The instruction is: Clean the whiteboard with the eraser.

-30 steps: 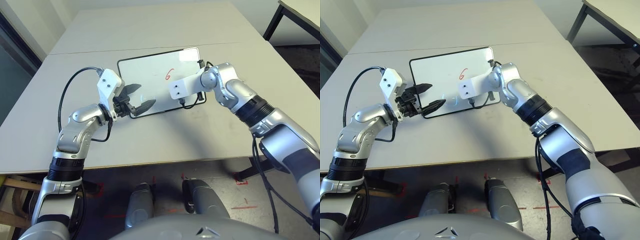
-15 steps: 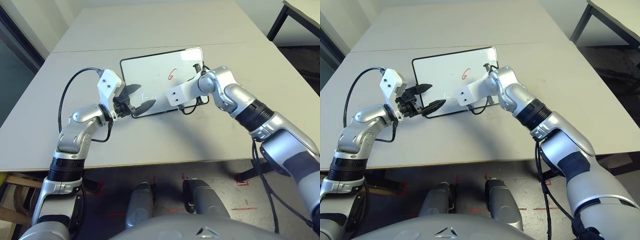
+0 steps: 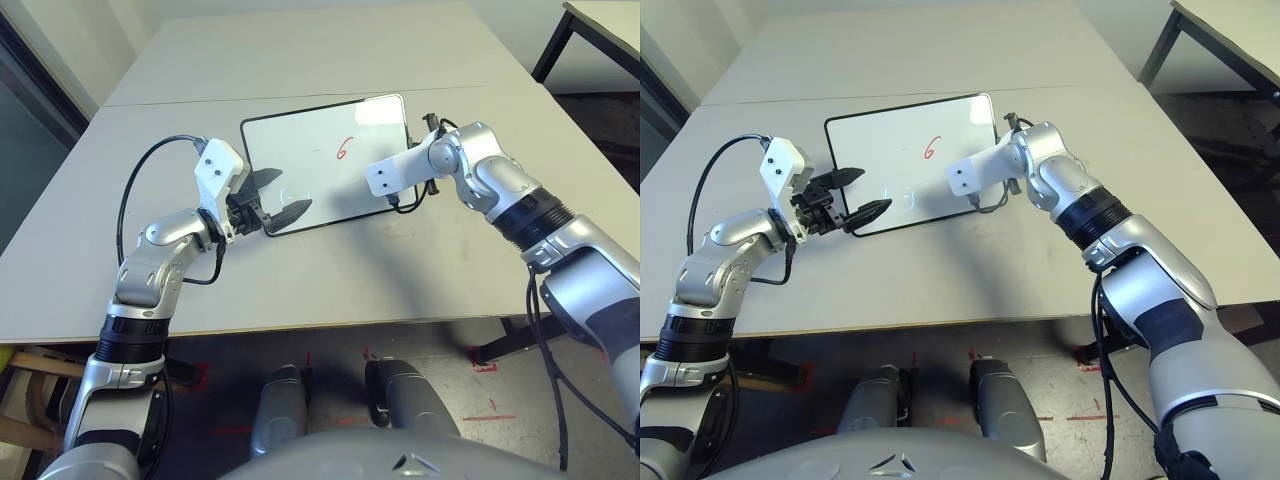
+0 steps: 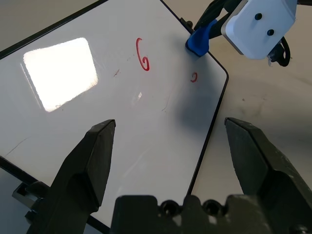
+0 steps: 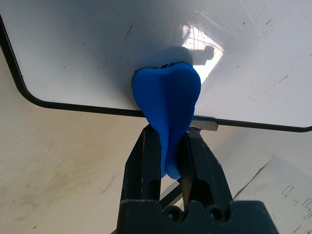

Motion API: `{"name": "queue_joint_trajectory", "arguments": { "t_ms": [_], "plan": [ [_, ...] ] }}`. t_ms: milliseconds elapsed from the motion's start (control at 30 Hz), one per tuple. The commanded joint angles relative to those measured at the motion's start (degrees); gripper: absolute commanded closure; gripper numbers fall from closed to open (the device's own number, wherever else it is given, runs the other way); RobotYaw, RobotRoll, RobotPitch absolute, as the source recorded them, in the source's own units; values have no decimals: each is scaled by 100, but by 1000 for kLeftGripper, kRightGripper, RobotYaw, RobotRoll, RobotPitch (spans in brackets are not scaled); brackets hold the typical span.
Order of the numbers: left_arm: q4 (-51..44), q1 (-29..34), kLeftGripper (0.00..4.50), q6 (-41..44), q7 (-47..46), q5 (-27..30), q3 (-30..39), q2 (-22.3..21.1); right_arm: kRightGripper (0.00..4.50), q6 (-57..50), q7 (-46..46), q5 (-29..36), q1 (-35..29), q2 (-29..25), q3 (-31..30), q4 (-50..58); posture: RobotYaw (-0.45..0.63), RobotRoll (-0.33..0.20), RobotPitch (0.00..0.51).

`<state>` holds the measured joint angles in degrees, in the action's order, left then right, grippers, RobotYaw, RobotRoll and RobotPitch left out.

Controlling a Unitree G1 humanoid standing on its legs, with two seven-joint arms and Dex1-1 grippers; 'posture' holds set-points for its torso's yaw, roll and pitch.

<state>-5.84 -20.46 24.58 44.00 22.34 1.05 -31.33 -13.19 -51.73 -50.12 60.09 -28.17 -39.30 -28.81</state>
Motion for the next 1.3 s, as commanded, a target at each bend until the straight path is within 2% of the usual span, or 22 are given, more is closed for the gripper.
{"name": "queue_joint_trajectory", "arguments": {
  "t_ms": [33, 433, 967, 1133, 1300],
  "plan": [
    [52, 61, 0, -58, 37, -63, -22, -1, 4125, -63, -31, -52, -82, 63, 38, -28, -89, 0, 82],
    [124, 137, 0, -130, 79, -75, 6, -42, 4135, -281, -419, -91, -441, 195, 23, 802, -91, 0, 93],
    [128, 140, 0, -135, 43, -80, 6, -13, 4136, -645, -601, -287, -625, 893, -84, 1149, -82, 0, 93],
    [119, 144, 0, -131, 30, -80, 11, -13, 4138, -632, -607, -335, -668, 905, -67, 1160, -82, 0, 93],
    [109, 132, 0, -115, 38, -68, 17, -25, 4138, -562, -582, -422, -728, 664, -29, 1098, -86, 0, 93]
  ]
}}
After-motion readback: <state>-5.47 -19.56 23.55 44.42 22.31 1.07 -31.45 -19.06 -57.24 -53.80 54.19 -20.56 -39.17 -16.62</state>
